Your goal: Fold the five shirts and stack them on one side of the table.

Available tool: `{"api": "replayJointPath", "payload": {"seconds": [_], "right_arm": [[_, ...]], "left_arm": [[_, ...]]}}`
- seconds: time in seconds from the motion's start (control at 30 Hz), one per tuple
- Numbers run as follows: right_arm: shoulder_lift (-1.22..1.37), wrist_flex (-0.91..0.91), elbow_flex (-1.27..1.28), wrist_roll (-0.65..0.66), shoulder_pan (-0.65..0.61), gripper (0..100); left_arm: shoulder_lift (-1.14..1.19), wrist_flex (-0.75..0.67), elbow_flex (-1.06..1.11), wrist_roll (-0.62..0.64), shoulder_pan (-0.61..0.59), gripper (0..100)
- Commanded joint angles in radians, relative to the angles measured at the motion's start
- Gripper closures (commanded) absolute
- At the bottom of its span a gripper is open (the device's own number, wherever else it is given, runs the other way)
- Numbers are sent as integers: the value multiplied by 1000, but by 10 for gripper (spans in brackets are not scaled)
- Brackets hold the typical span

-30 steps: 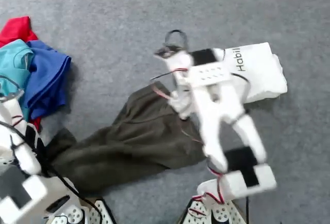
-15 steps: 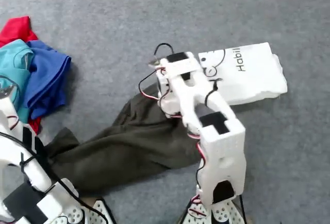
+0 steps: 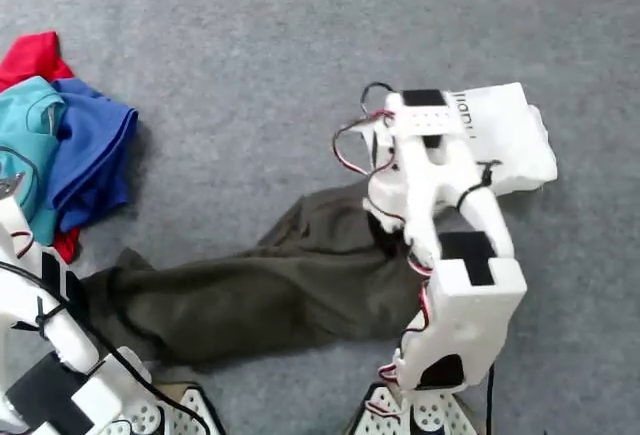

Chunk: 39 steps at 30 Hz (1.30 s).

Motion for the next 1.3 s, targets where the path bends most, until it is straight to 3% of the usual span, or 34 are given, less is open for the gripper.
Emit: {"api": "replayJointPath", "payload": {"seconds": [0.0,0.17,0.37,0.6,0.97,1.27], "right_arm": [[-47,14,56,51,37,928],[-101,14,61,55,94,727],[-203,15,58,55,118,767],[-206,8,-102,-14,43,800],[-85,3,-263,-92,-35,744],[142,-126,-314,-143,-87,747]], "left_arm": [[-32,14,-12,-14,1,870],[-32,14,-12,-15,1,870],[-32,14,-12,-15,1,870],[-32,14,-8,-15,1,870],[-32,15,-2,-12,-2,870],[-32,15,-2,-11,-4,870]]}}
